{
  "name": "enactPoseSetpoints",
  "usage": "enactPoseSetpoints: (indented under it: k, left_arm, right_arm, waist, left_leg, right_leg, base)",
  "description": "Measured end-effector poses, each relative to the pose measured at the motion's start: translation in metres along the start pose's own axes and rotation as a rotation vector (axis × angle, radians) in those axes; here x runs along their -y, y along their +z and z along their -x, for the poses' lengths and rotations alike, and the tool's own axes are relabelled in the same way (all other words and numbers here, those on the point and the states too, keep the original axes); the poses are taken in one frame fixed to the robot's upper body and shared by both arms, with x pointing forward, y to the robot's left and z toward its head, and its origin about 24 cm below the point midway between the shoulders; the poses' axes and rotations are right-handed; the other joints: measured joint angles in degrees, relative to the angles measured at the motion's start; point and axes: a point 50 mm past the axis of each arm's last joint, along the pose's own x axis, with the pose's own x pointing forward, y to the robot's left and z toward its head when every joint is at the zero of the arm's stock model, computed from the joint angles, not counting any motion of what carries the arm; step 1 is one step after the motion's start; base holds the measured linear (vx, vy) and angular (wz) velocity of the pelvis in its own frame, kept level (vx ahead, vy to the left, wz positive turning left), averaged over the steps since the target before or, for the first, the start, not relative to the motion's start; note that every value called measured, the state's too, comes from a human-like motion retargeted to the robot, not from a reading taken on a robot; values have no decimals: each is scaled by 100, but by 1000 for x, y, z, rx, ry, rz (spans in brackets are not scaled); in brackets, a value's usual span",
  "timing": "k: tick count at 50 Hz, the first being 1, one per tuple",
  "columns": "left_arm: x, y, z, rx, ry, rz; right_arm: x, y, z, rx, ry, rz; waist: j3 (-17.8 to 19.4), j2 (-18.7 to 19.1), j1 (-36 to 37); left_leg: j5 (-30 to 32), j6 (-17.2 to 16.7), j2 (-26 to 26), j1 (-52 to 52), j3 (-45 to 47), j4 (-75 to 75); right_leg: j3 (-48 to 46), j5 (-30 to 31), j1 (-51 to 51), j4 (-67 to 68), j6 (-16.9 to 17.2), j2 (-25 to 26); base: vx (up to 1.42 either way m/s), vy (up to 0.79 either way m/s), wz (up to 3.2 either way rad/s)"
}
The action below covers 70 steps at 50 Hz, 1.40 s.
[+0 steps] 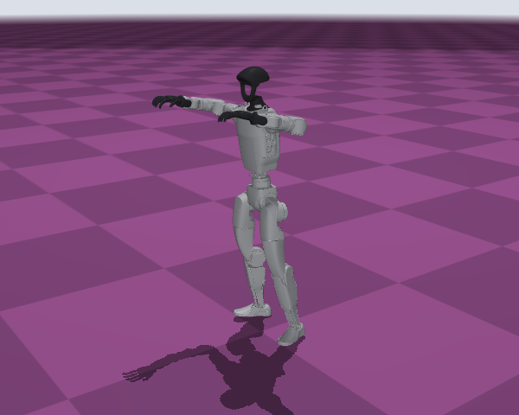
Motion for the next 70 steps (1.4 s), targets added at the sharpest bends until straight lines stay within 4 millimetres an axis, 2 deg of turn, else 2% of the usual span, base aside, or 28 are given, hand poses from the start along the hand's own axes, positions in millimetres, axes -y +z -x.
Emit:
enactPoseSetpoints:
  k: [15, 47, 51, 55, 58, 60, 65, 70]
  left_arm:
    - [-2, -1, 7, -10, 5, -5]
    - [-11, 0, 8, -4, 28, -33]
    - [-11, 0, 10, -2, 58, -20]
    - [-11, -4, 17, -18, 160, 26]
    - [-5, -8, 25, -50, 292, 111]
    - [3, -10, 30, -76, 386, 197]
    - [40, -5, 39, -146, 539, 452]
    - [81, 7, 45, -215, 550, 604]
  right_arm:
    - [2, 1, -2, 5, -2, 1]
    - [3, 2, -6, 13, -21, -10]
    - [3, 3, -5, 18, -47, -27]
    - [1, 6, -5, 31, -109, -66]
    - [-10, 10, -5, 39, -167, -136]
    - [-24, 15, -6, 43, -193, -208]
    - [-87, 39, -5, 43, -140, -445]
    - [-154, 73, 11, 37, 32, -603]
  waist:
    - [1, -4, -81]
    - [-40, 6, -184]
    - [-31, 0, -232]
    - [7, -22, -311]
    - [44, -43, -348]
    - [69, -54, -344]
    - [167, -77, -265]
    - [337, -76, -244]
  left_leg:
    - [5, -9, -5, -23, -9, -2]
    - [-17, -15, 8, -9, 1, 5]
    - [-8, -32, 20, -48, -31, 3]
    - [4, -35, 31, -84, -51, -39]
    - [-8, -23, 43, -92, -21, -55]
    - [-23, -5, 56, -82, 28, -54]
    - [-85, 89, 102, -7, 213, 4]
    - [-184, 183, 185, 19, 335, 289]
  right_leg:
    - [-8, 4, -10, -18, -1, -2]
    - [0, -28, -8, -2, 16, 7]
    - [-19, -45, -37, 11, 8, 20]
    - [-34, -57, -79, 14, -2, 41]
    - [-4, -68, -111, 11, -22, 56]
    - [47, -81, -132, 10, -37, 68]
    - [249, -119, -169, 35, -49, 99]
    - [408, -194, -133, 87, -32, 113]
  base:
    - [0, 0, 0]
    - [0, 0, 0]
    - [0, 0, 0]
    - [0, 0, 0]
    - [0, 0, 0]
    - [1, -2, -12]
    - [3, -6, -33]
    - [6, -7, -27]
